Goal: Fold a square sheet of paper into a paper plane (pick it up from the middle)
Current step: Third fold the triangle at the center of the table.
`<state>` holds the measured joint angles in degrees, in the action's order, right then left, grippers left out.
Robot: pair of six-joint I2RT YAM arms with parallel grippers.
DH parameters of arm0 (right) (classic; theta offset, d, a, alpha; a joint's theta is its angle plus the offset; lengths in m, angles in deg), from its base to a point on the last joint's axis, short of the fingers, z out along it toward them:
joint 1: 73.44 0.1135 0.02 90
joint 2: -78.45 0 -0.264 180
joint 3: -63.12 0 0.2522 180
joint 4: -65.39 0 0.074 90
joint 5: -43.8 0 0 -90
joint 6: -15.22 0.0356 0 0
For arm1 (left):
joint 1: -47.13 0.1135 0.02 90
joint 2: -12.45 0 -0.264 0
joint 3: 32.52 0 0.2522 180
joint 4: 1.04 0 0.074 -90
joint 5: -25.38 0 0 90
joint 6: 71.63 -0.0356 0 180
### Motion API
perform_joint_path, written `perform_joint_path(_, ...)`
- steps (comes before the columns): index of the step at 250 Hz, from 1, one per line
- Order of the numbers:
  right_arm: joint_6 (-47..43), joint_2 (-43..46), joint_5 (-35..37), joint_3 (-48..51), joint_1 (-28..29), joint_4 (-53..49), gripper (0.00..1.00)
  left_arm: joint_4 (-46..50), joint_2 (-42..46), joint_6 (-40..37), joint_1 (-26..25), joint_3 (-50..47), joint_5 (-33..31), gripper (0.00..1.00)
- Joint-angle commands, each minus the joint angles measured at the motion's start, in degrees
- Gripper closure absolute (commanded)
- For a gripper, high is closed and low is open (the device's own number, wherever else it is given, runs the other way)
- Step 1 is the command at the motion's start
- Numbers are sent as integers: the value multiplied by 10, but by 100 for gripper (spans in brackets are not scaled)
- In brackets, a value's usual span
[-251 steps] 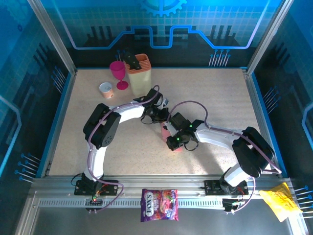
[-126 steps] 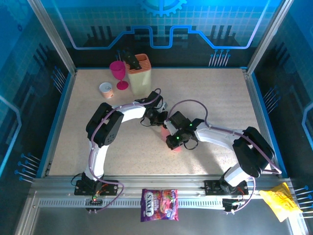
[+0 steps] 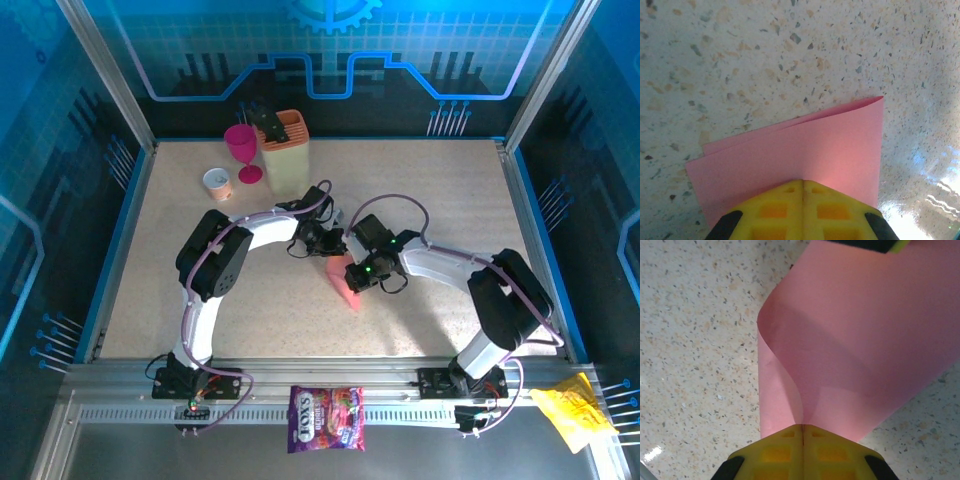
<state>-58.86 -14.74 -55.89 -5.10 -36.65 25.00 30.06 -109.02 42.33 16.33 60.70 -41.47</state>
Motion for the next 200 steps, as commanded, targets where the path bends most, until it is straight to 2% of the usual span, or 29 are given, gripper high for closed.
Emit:
perform_joint_path(1,-15,-17,-8,-16,-9,-15,100,36,-14,-9,3,-5,-32,100)
perform_joint_path(200,-20,-46,0,-24,-40,-13,100,16,-14,-3,3,-28,-30,100)
